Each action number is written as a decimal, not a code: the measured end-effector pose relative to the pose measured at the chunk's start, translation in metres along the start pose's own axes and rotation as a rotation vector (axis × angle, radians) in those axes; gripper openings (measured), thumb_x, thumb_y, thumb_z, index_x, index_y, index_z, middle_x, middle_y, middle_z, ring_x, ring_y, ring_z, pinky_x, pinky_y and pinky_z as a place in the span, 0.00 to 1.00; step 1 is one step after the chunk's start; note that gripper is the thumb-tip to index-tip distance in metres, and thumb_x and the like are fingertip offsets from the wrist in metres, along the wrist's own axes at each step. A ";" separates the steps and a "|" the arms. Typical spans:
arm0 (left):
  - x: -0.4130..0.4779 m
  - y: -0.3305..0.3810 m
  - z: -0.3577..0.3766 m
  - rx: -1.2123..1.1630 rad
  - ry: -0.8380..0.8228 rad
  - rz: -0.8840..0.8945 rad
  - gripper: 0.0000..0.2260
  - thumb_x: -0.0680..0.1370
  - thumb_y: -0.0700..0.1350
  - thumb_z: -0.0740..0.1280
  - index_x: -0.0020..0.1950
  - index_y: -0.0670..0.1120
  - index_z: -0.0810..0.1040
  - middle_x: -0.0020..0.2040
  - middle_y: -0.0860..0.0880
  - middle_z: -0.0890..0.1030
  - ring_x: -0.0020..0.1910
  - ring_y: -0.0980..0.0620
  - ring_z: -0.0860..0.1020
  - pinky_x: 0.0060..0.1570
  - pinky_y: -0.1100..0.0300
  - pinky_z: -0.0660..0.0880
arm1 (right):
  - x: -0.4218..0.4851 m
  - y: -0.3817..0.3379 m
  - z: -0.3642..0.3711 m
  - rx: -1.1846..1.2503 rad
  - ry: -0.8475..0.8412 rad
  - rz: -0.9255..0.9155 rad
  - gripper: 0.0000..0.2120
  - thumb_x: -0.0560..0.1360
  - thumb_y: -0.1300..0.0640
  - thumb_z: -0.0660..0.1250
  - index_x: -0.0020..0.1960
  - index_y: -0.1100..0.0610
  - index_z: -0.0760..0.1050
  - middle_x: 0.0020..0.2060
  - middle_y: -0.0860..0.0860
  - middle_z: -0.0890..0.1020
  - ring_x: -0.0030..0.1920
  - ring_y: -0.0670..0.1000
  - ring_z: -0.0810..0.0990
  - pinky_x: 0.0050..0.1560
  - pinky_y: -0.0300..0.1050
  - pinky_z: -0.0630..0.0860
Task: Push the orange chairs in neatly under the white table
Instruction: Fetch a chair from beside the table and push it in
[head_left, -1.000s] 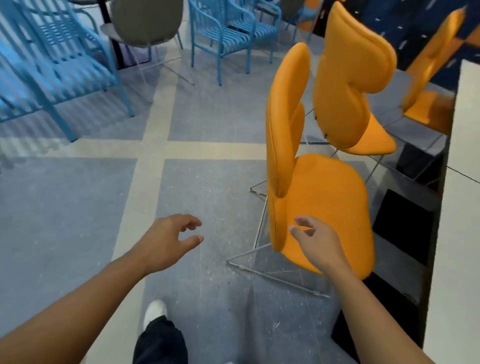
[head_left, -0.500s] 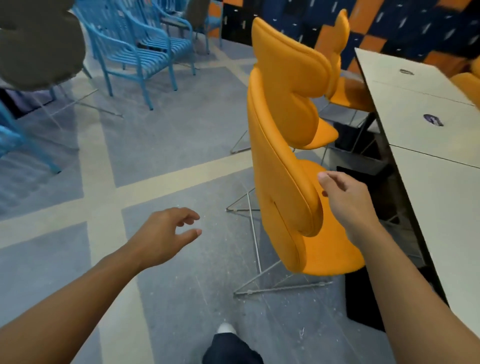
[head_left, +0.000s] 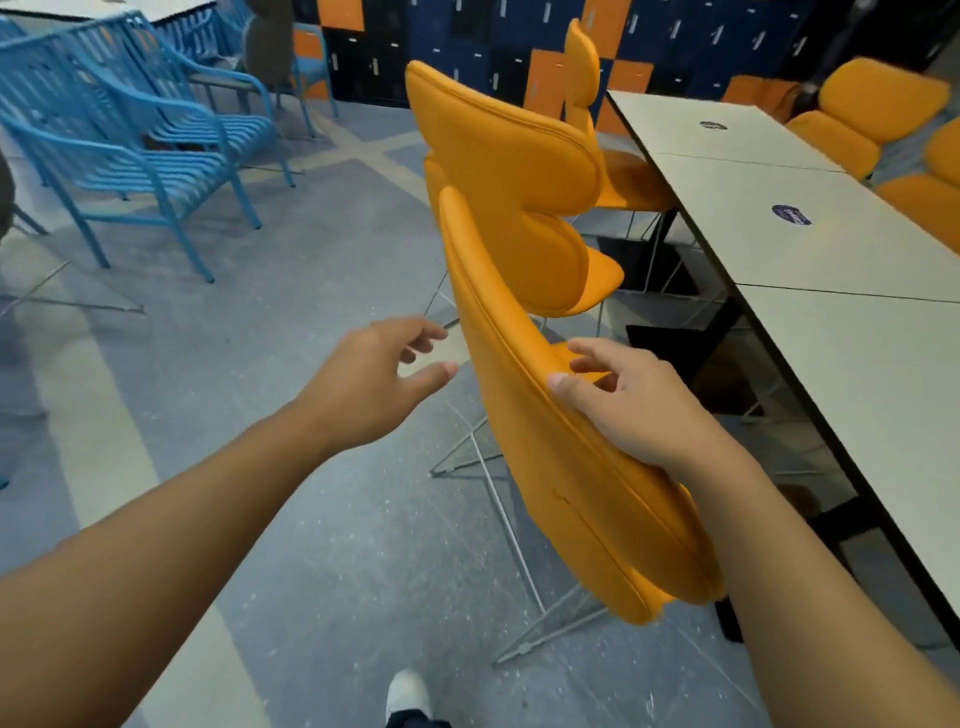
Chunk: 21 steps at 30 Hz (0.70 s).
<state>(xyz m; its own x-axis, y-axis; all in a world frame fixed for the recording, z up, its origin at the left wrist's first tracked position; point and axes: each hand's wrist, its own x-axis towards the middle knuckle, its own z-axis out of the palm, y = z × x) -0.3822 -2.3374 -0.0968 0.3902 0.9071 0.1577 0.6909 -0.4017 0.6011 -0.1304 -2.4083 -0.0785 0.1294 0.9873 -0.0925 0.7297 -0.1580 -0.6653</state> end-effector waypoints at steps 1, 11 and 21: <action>0.013 0.000 -0.002 0.004 0.004 0.016 0.20 0.77 0.59 0.66 0.67 0.53 0.73 0.59 0.54 0.78 0.56 0.57 0.76 0.49 0.64 0.69 | 0.003 -0.004 0.002 -0.025 -0.018 0.005 0.30 0.78 0.39 0.66 0.77 0.45 0.66 0.68 0.44 0.76 0.61 0.48 0.76 0.55 0.45 0.71; 0.114 -0.006 0.001 0.118 -0.181 0.246 0.25 0.79 0.64 0.59 0.75 0.57 0.64 0.76 0.53 0.63 0.74 0.49 0.62 0.71 0.42 0.62 | 0.017 -0.025 0.009 -0.172 -0.088 0.073 0.35 0.77 0.36 0.64 0.80 0.46 0.60 0.74 0.45 0.69 0.70 0.50 0.70 0.65 0.44 0.68; 0.165 -0.042 0.009 0.157 -0.393 0.616 0.30 0.74 0.71 0.49 0.71 0.59 0.70 0.73 0.57 0.68 0.78 0.51 0.55 0.73 0.46 0.56 | 0.016 -0.044 0.021 -0.184 0.013 0.291 0.35 0.73 0.32 0.65 0.77 0.40 0.63 0.75 0.40 0.67 0.73 0.47 0.66 0.70 0.46 0.66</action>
<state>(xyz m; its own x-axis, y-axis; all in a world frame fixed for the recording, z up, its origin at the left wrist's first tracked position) -0.3413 -2.1715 -0.1032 0.9032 0.4118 0.1208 0.3438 -0.8627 0.3709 -0.1744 -2.3855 -0.0663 0.3571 0.9004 -0.2486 0.7697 -0.4344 -0.4679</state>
